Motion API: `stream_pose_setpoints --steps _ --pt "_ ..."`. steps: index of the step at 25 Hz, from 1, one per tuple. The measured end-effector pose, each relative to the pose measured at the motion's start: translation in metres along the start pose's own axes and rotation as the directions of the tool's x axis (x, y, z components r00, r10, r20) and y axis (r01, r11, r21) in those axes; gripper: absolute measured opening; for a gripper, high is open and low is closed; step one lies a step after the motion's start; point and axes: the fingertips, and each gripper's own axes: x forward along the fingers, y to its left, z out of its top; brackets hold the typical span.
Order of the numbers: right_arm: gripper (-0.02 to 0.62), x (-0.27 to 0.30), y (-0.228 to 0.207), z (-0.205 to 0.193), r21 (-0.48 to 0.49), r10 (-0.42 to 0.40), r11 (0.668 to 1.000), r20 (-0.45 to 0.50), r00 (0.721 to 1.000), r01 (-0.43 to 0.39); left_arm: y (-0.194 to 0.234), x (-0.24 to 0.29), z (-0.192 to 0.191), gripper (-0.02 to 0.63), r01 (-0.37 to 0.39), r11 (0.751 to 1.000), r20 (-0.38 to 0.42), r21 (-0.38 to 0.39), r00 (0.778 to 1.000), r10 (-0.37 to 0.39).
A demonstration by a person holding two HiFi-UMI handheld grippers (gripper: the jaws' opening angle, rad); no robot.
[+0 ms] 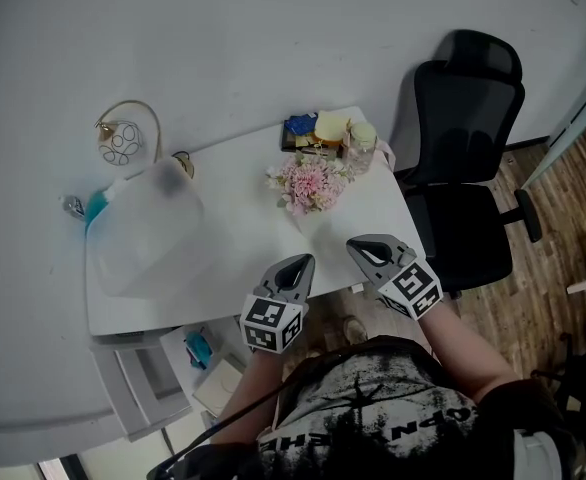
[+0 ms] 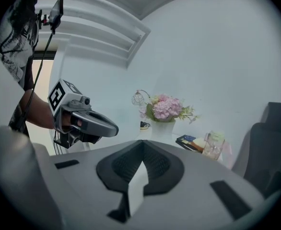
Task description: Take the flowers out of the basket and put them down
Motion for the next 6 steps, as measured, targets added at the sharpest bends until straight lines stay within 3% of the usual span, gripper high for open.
stream_pose_setpoints --steps 6 --pt "0.015 -0.0008 0.0032 -0.0037 -0.005 0.021 1.000 -0.017 1.000 -0.021 -0.0066 0.0015 -0.0034 0.014 0.004 1.000 -0.004 -0.010 1.000 -0.004"
